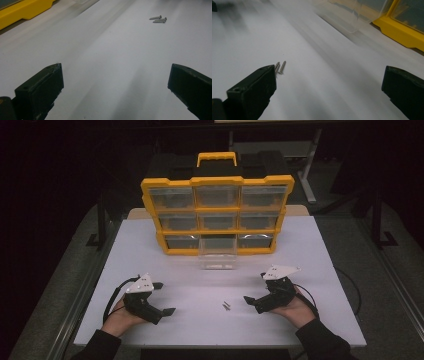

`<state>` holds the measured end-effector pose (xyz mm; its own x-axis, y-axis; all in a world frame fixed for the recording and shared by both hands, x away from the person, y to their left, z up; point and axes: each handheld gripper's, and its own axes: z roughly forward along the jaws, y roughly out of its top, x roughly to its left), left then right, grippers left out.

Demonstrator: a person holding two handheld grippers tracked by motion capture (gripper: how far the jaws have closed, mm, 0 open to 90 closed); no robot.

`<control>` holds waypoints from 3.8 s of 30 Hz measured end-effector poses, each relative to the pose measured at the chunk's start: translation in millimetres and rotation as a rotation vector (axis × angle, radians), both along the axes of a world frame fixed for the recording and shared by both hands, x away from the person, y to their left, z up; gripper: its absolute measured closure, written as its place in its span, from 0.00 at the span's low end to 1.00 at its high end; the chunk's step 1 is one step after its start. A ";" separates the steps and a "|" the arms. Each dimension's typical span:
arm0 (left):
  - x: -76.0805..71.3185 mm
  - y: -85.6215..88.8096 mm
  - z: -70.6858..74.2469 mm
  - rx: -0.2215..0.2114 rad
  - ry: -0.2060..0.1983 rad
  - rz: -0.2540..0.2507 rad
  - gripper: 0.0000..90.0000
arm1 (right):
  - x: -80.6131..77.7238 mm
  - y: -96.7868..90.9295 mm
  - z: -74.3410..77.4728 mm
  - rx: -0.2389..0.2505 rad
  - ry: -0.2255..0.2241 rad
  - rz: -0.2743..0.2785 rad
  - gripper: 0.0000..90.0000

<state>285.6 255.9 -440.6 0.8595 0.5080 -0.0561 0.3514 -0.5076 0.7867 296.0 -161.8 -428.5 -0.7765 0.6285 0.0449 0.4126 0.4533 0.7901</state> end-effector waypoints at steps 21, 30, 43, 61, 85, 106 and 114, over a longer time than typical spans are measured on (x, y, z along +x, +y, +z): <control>1.1 2.3 0.1 -0.013 0.006 0.020 0.00 | 9.1 25.6 1.8 -0.022 0.008 0.042 0.00; 1.1 1.9 0.1 -0.016 0.005 0.014 0.00 | 13.3 39.6 1.2 -0.026 0.021 0.068 0.00; 0.8 1.8 0.3 -0.018 0.001 0.013 0.00 | 17.5 55.1 -2.1 -0.047 0.052 0.093 0.00; 1.0 2.0 0.0 -0.022 0.003 0.012 0.00 | 22.2 74.9 -2.5 -0.073 0.085 0.129 0.00; 0.8 1.7 -0.1 -0.020 0.005 0.011 0.00 | 18.5 78.1 -0.5 -0.124 0.195 0.171 0.56; 0.0 0.8 -0.1 -0.017 0.002 0.012 0.00 | 16.7 84.5 -7.9 -0.205 0.231 0.198 0.82; -0.1 0.7 -0.2 -0.016 0.001 0.013 0.00 | 16.8 85.5 -9.9 -0.220 0.247 0.204 0.86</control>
